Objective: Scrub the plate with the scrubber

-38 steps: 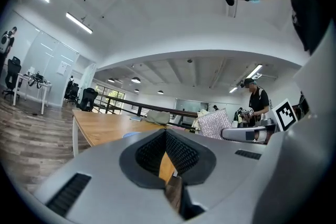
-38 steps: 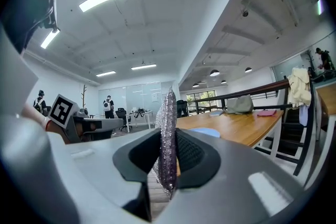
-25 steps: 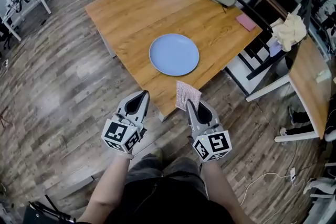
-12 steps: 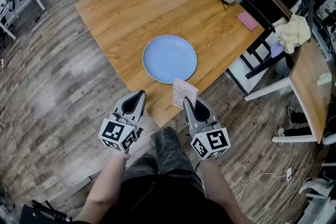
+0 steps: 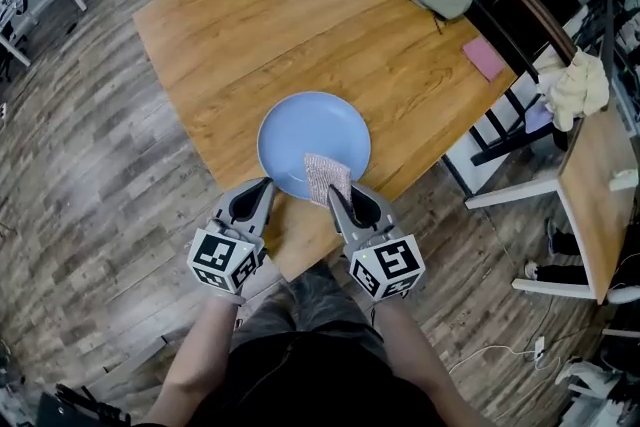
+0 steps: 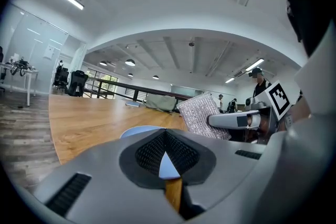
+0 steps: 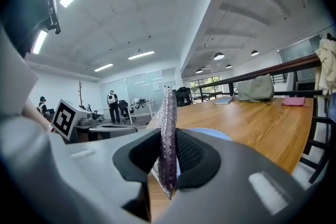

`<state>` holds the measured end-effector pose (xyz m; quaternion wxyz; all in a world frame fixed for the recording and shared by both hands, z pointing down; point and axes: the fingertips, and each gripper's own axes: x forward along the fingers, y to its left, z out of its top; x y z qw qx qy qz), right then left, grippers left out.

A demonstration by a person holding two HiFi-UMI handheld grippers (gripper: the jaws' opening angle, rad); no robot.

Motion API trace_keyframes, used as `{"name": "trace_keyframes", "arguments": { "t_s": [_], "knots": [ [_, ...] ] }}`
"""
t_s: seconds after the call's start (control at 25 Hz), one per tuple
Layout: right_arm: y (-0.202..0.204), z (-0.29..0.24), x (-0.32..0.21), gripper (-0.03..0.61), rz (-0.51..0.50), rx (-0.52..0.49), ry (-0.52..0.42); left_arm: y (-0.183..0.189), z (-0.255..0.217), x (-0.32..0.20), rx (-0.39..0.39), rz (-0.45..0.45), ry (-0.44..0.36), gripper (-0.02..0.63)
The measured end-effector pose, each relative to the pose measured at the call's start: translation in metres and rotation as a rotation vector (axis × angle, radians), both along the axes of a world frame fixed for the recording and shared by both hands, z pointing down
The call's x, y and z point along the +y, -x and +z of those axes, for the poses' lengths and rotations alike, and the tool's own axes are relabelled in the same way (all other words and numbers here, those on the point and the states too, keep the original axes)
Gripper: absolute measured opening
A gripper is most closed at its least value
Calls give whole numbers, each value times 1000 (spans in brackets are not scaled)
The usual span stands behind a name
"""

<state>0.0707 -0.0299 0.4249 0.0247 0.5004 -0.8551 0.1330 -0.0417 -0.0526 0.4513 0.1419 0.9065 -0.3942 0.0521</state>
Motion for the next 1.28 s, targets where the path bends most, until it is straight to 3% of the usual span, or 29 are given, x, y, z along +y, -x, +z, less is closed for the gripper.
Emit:
{"name": "trace_keyframes", "arguments": {
  "t_s": [0.32, 0.68, 0.8, 0.96, 1.28],
  "knots": [
    [-1, 36, -44, 77, -77, 123, 141, 8, 28, -25, -50, -52, 107, -3],
    [-2, 70, -74, 77, -268, 355, 323, 28, 60, -47, -149, -173, 253, -2],
    [-4, 84, -77, 77, -347, 420, 395, 29, 66, -55, -146, -188, 285, 26],
    [3, 94, -78, 76, -444, 466, 470, 30, 77, -60, -153, -174, 352, 77],
    [34, 109, -84, 77, -545, 631, 495, 25, 96, -61, -115, -76, 511, 78]
  ]
}}
